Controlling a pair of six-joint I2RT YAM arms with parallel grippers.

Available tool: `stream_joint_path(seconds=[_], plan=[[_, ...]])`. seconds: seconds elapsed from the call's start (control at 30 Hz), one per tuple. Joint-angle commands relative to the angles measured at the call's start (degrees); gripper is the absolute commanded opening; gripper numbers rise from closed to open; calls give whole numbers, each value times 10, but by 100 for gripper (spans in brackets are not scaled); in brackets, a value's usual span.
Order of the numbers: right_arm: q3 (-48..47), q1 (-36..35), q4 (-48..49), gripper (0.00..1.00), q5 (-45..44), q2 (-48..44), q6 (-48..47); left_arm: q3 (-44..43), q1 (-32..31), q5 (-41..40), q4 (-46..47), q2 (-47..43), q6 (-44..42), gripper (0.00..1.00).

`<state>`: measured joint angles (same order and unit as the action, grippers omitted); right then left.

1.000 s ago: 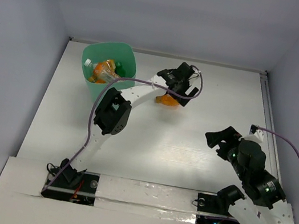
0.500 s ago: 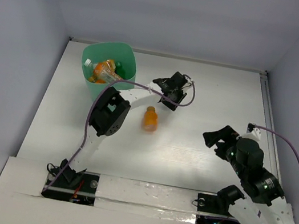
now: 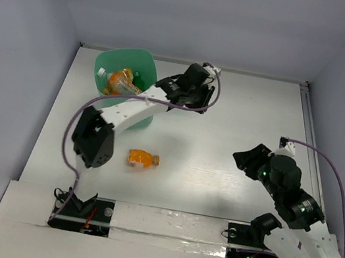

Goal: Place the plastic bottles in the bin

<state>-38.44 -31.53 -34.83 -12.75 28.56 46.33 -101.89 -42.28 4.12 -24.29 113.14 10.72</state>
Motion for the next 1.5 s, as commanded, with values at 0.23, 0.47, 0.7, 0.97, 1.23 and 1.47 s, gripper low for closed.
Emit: stream_joint_path(seconds=[0.23,0.47,0.7,0.97,1.23,1.47], plan=[[21,-26,163,0,183,114,-61,290,-18,-81,48,-396,201,28],[-55,-182,257,68,150,285,-48,300,-18,-161,-10,-528,252,34],[-154,-255,295,100,159,477,-62,263,-18,-163,-47,-571,272,54],[-296,-304,219,100,198,628,-308,267,-18,-151,-73,-608,277,70],[-408,-304,126,100,238,752,-415,226,-18,-162,-100,-636,269,71],[-484,-323,36,100,272,859,-439,169,-18,-177,-131,-645,260,73]])
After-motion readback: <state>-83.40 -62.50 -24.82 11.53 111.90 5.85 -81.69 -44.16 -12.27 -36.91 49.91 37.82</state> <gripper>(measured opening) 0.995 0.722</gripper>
